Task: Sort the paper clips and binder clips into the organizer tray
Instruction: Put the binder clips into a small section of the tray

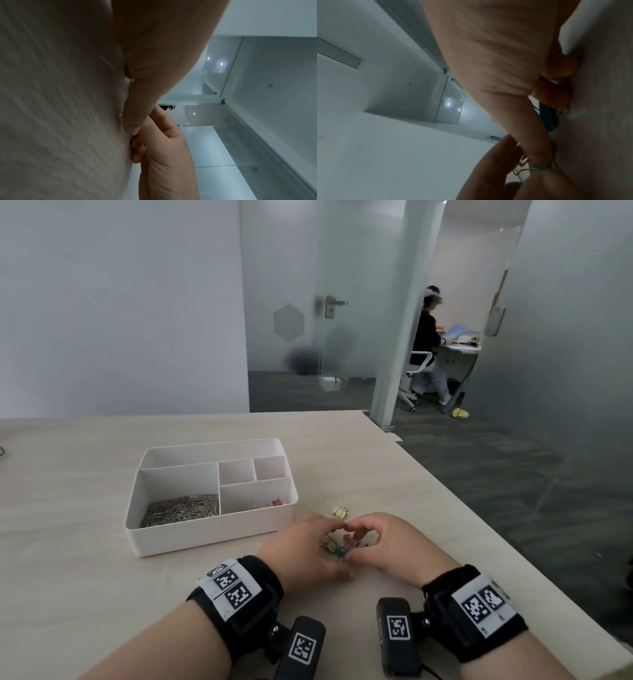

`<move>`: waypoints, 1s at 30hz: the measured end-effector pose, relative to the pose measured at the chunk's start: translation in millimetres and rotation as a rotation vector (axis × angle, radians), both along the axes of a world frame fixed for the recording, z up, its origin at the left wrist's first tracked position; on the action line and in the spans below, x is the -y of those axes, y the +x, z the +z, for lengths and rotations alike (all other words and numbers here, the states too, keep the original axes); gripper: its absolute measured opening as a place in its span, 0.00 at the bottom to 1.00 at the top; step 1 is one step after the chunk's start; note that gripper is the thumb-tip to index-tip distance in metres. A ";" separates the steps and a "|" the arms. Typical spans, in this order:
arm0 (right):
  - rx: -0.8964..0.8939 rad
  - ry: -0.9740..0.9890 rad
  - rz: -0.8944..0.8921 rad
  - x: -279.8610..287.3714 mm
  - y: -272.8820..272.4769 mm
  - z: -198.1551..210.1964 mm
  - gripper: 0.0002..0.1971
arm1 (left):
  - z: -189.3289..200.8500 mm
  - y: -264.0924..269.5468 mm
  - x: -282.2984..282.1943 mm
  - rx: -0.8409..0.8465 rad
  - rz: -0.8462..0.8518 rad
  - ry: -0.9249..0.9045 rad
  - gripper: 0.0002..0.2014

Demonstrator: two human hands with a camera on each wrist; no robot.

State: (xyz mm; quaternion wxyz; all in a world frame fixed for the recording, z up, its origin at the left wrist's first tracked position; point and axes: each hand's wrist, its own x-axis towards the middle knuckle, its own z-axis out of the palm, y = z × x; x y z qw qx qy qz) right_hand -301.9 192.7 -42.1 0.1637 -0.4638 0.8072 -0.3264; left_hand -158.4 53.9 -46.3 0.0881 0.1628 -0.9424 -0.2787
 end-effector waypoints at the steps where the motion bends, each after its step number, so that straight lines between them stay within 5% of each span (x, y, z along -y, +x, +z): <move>1: -0.037 0.018 0.017 1.0 0.0 0.4 0.20 | 0.7 -3.0 -1.2 0.019 0.003 -0.010 0.38; 6: -0.069 0.004 0.015 7.9 -1.7 -5.3 0.10 | 1.0 -13.4 -0.8 -0.031 0.077 -0.020 0.21; 13: 0.184 -0.126 -0.139 8.7 -3.5 -5.2 0.04 | -4.2 -11.6 7.0 -0.121 0.159 0.050 0.07; 19: 0.300 -0.160 -0.253 32.0 -7.1 -2.0 0.27 | -3.7 -4.6 13.7 -0.144 0.187 0.099 0.03; 21: 0.271 -0.115 -0.262 41.7 -8.4 0.0 0.25 | -2.5 -1.1 13.9 -0.161 0.178 0.093 0.03; 25: 0.124 -0.047 -0.258 59.4 -9.5 0.7 0.04 | 5.2 11.1 15.4 -0.238 0.148 0.075 0.04; 30: 0.142 -0.178 -0.238 61.1 -5.3 -1.8 0.07 | 27.6 31.6 38.6 -0.436 0.202 -0.018 0.04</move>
